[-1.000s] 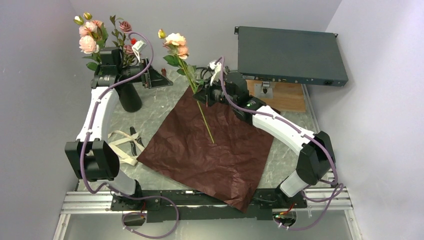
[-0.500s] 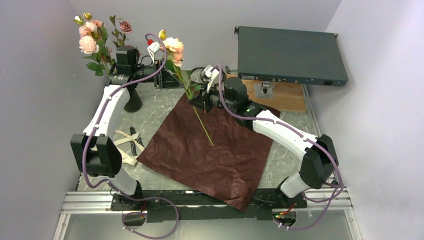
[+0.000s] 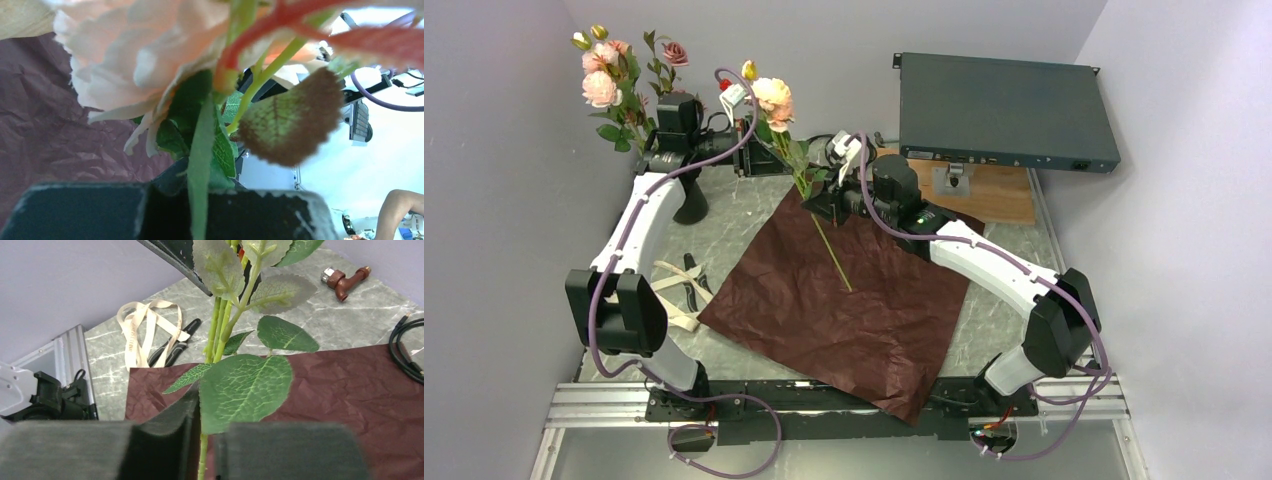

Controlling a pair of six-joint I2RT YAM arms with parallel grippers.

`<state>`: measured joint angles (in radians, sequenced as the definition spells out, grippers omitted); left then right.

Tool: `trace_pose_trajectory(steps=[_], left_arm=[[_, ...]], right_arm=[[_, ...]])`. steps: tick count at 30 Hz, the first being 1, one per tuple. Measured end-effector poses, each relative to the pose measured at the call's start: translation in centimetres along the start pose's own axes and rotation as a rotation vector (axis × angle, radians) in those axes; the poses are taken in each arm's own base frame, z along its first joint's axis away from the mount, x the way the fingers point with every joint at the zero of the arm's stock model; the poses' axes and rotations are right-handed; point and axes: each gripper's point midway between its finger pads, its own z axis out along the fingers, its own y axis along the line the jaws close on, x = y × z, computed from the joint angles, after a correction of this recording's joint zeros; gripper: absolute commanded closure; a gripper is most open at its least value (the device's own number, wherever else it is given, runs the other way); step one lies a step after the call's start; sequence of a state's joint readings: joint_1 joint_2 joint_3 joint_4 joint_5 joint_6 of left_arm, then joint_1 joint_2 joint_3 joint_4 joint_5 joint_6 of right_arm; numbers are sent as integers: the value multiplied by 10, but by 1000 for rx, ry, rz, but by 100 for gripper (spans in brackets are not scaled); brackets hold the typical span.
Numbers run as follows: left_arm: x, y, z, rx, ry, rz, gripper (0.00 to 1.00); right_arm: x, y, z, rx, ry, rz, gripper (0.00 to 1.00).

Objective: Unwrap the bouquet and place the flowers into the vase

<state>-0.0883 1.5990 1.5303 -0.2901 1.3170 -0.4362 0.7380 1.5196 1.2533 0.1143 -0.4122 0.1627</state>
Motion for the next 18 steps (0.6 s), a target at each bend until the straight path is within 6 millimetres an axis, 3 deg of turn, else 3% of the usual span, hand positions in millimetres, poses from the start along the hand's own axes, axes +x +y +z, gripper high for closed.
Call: trace_pose_trajectory(steps=[3, 5, 13, 18], left_arm=[[-1, 1, 0, -17, -9, 3, 100], [-2, 1, 0, -30, -15, 8, 100], [-7, -4, -8, -87, -46, 55, 100], [-27, -6, -34, -167, -106, 100, 100]], right_arm=[[0, 1, 0, -8, 1, -7, 52], [1, 4, 0, -17, 3, -11, 40], [3, 6, 1, -24, 12, -20, 21], [3, 7, -2, -24, 16, -28, 11]])
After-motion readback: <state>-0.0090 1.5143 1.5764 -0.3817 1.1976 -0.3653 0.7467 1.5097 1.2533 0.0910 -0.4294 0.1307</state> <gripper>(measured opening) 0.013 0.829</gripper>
